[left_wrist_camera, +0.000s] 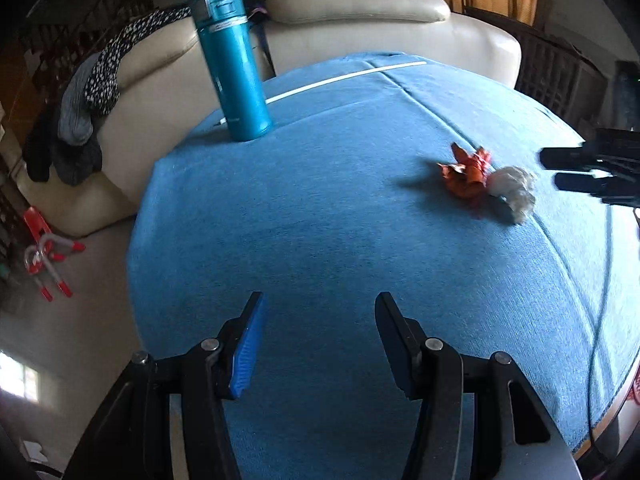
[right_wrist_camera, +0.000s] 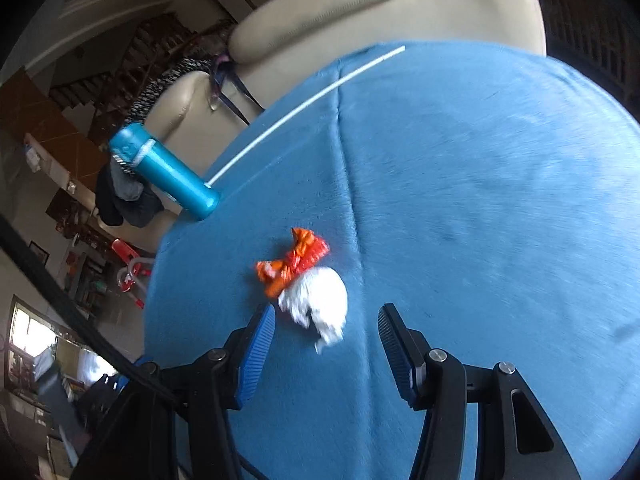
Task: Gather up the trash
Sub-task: 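Return to the table and grasp the white crumpled tissue with the right tool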
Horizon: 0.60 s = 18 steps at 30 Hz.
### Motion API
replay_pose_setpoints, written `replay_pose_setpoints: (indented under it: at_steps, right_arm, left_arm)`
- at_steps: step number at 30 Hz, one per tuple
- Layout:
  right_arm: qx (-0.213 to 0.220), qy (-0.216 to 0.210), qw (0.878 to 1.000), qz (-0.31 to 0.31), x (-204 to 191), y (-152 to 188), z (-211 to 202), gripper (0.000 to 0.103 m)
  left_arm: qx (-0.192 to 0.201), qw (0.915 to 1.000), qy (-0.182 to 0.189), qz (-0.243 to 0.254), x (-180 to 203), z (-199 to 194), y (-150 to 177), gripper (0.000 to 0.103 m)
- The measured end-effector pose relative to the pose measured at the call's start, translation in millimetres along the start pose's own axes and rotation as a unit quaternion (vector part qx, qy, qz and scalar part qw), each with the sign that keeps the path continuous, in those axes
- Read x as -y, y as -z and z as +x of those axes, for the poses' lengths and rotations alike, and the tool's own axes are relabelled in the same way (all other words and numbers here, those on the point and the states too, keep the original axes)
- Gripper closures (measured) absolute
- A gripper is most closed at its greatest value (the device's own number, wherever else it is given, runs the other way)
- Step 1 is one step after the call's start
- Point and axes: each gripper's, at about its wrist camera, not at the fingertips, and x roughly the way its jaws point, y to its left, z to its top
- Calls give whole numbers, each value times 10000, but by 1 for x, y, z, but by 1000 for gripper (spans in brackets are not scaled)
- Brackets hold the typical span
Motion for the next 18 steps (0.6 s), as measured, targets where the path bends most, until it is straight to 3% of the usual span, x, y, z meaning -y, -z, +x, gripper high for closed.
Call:
replay_pose_setpoints:
  at_steps: [3,4,5,8,11,18]
  right_arm:
    - [-169,-23,9996,244,0,-10,30,47]
    - [-229,-8,9993,288,0,-11,38,49]
    - [-290,37,9990,326,1,-12,44,61]
    - [-422,-116,9982,411,3,-7,58,65]
    - [-258,146,9995,-53,-7,0,48,67]
    - [91,295,9995,11,25,17,-2,67]
  left_arm:
    - [-5,9998,114,-156,-10,2,-5,46]
    - [8,9997,160,-195,-12,3,-9,46]
    - [19,9996,179,-206,-12,3,-12,46]
    - [59,9992,314,-223,-10,7,-27,46]
    - [110,9983,570,-115,4,13,-48,43]
    - [-49,9914,1231,440,75,50,-103,38]
